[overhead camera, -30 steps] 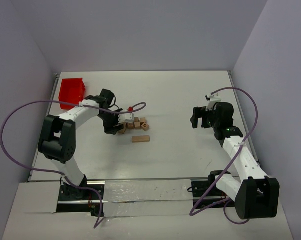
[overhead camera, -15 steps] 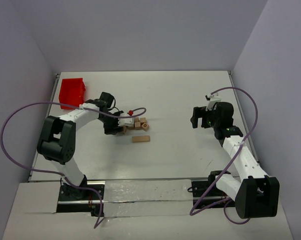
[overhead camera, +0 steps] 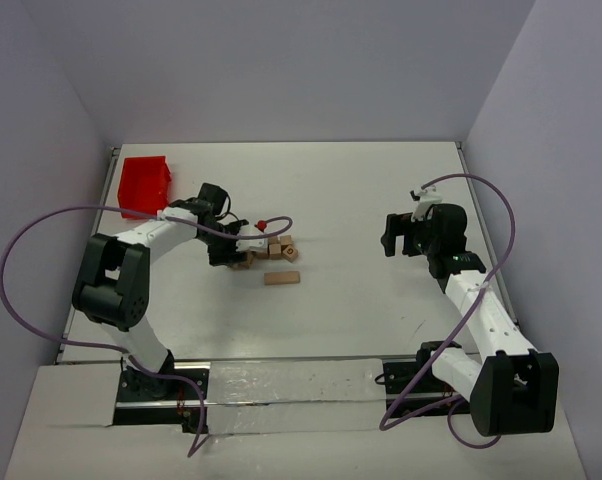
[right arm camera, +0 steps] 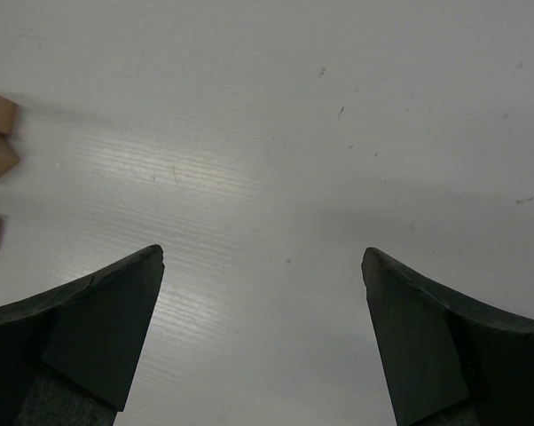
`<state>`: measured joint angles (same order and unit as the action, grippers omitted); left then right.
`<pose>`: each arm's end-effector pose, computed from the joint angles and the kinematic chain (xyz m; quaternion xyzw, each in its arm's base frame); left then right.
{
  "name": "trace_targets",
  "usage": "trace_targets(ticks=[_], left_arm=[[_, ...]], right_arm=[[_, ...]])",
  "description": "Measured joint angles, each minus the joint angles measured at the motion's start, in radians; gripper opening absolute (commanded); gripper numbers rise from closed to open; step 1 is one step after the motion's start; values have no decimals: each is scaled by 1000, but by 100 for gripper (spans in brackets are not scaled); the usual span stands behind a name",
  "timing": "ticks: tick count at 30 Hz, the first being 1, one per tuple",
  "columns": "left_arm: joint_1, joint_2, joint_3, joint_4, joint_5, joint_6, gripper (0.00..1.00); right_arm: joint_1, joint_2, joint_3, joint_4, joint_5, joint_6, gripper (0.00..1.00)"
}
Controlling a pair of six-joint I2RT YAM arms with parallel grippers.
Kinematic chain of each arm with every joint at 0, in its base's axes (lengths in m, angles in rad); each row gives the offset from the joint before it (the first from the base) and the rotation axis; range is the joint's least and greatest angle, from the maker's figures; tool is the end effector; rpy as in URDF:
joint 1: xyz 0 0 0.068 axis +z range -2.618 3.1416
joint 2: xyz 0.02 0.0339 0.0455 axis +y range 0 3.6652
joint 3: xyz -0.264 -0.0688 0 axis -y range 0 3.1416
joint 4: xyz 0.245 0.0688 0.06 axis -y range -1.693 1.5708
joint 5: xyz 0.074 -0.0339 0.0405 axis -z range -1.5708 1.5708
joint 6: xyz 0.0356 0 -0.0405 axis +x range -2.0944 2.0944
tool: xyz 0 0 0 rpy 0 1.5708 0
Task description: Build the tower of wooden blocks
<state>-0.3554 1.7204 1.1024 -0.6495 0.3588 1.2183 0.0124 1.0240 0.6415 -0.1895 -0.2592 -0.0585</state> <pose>0.3011 -0.1251 0.1791 0.7078 0.6677 -0.0981 0.2088 0.2234 0.0119 0.2445 -0.0927 0.8678 0.1025 0.4774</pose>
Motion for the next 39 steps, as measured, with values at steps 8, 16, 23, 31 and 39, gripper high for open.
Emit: trace_targets(ticks=[8, 16, 23, 31, 39], left_arm=[[2, 0, 0, -7, 16, 22, 61], [2, 0, 0, -29, 28, 21, 46], [1, 0, 0, -36, 32, -16, 19], [1, -8, 12, -75, 24, -104, 2], [-32, -86, 126, -204, 0, -227, 0]], right_arm=[[0, 2, 0, -4, 0, -3, 100], [0, 6, 1, -7, 0, -4, 100], [0, 6, 7, -7, -1, -4, 100], [0, 5, 8, -7, -3, -3, 100], [0, -13, 8, -9, -12, -3, 100]])
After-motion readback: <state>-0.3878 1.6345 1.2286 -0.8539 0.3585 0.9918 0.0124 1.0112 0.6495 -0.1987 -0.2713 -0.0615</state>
